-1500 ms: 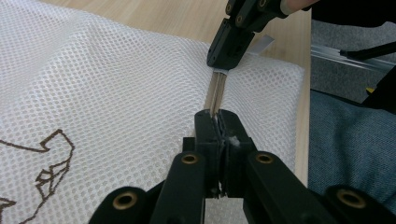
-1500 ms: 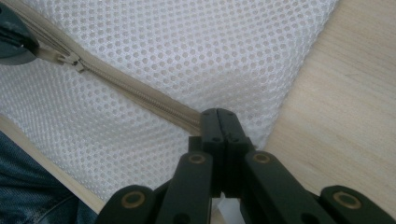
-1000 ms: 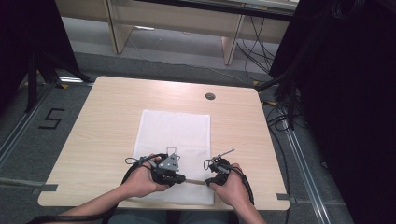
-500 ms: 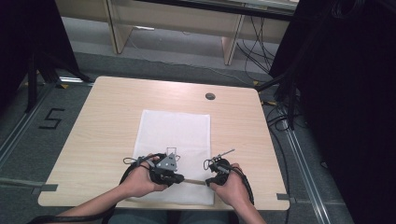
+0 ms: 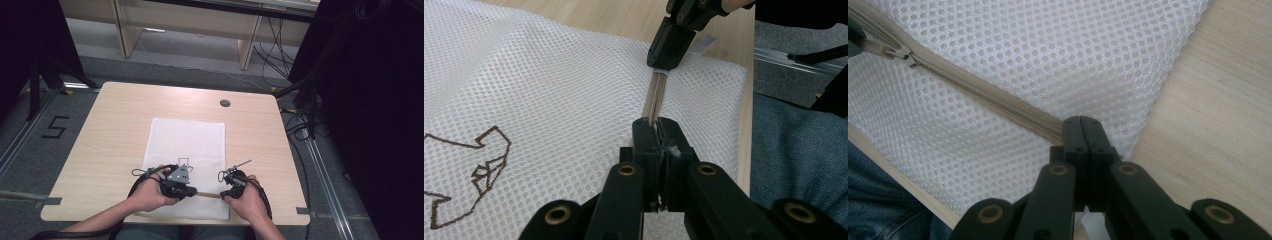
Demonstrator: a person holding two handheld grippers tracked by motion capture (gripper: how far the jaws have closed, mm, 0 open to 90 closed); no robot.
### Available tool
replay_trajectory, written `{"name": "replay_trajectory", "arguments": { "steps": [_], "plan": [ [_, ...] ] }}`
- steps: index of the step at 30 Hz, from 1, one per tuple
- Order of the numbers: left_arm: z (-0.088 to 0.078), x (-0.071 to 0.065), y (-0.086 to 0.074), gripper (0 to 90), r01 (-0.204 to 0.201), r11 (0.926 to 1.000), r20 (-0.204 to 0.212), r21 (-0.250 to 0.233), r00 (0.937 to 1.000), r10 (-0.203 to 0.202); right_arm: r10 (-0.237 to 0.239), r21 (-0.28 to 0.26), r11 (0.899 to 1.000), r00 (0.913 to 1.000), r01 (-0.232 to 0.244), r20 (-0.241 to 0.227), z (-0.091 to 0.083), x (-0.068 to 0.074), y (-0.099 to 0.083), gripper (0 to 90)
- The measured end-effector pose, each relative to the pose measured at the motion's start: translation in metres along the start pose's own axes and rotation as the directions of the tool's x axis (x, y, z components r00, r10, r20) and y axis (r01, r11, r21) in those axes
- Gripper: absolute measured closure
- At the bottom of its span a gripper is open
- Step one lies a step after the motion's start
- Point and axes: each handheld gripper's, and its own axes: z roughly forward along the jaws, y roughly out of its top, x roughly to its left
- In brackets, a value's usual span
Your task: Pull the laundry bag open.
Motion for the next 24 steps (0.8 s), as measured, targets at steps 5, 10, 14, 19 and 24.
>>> {"name": "replay_trajectory", "arguments": {
  "steps": [5, 10, 14, 19, 24],
  "plan": [
    [-0.0025, 0.0006, -0.0003, 87.5, 0.002, 1.0, -0.002, -0.002, 1.0, -0.002, 0.0, -0.001, 1.0, 1.0, 0.0, 0.002, 0.0001, 0.0, 0.0, 90.0],
    [-0.0064, 0.0022, -0.0032, 87.4, 0.01, 0.9999, -0.006, -0.004, 0.9999, -0.01, -0.01, -0.004, 1.0, 0.9999, 0.01, -0.009, -0.0006, -0.0004, -0.0001, 90.0],
    [-0.0081, 0.0028, -0.0045, 87.4, 0.009, 1.0, -0.008, -0.001, 0.9999, -0.009, -0.009, -0.005, 1.0, 0.9999, 0.009, -0.008, -0.0006, -0.0004, -0.0001, 90.0],
    [-0.0088, 0.0028, -0.0051, 87.4, 0.01, 0.9999, -0.007, -0.002, 0.9999, -0.01, -0.009, -0.005, 1.0, 0.9999, 0.009, -0.008, -0.0006, -0.0004, -0.0002, 90.0],
    [-0.0089, 0.0027, -0.0052, 87.4, 0.011, 0.9999, -0.006, -0.003, 0.9999, -0.011, -0.007, -0.007, 1.0, 1.0, 0.007, -0.005, -0.0004, -0.0005, -0.0003, 90.0]
  ]
}}
